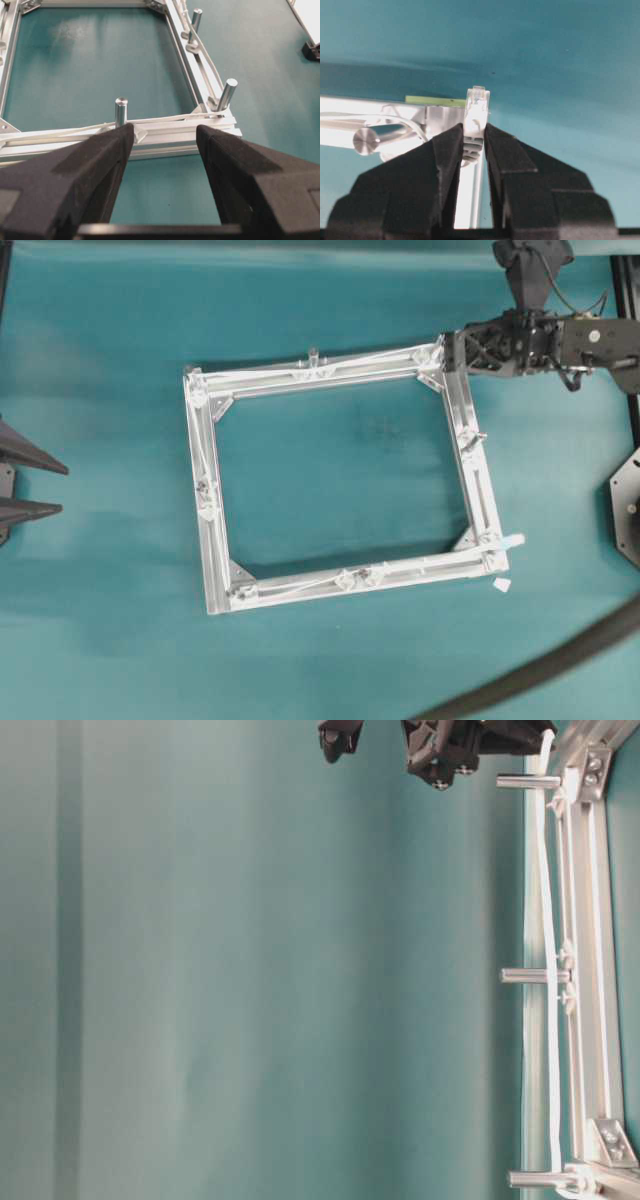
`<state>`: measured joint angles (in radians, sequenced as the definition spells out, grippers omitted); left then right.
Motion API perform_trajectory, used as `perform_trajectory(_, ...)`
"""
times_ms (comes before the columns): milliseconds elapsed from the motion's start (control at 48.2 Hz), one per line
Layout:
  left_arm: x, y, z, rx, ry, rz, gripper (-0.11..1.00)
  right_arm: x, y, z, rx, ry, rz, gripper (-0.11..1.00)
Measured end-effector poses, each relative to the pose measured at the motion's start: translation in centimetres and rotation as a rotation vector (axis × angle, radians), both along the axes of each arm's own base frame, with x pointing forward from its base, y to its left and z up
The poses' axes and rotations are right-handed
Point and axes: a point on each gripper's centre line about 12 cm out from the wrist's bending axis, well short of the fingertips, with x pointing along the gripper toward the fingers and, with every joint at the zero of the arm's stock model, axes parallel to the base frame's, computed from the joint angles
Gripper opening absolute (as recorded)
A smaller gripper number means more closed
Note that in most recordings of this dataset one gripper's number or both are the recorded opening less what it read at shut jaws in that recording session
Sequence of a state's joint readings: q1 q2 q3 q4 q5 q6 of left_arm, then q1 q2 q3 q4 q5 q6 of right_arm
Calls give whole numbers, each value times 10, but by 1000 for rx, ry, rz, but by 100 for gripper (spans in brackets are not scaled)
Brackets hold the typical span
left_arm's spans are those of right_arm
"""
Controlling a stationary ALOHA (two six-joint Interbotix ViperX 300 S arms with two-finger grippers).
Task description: Move the cable alternately left and right between 8 pins so it hooks onto each one.
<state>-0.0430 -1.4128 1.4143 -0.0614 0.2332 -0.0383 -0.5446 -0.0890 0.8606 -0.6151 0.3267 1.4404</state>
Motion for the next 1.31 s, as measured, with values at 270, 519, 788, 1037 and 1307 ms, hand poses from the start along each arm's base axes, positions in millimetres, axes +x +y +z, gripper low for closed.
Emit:
perform_trajectory(270,0,0,0,0,-2,0,65,-8,4,-4,35,30,-53,72)
perform_trajectory(519,0,0,0,0,0,0,65,-11,4,-2,35,43,-68,68)
perform_trajectory(788,0,0,0,-2,-1,0,65,-24,-11,17,-45,47,-78,68)
perform_trajectory(1037,0,0,0,-2,0,0,65,-13,-22,32,-146,24,25,68)
perform_trajectory(1307,0,0,0,0,-2,0,65,-9,-19,56,-270,-13,188,68)
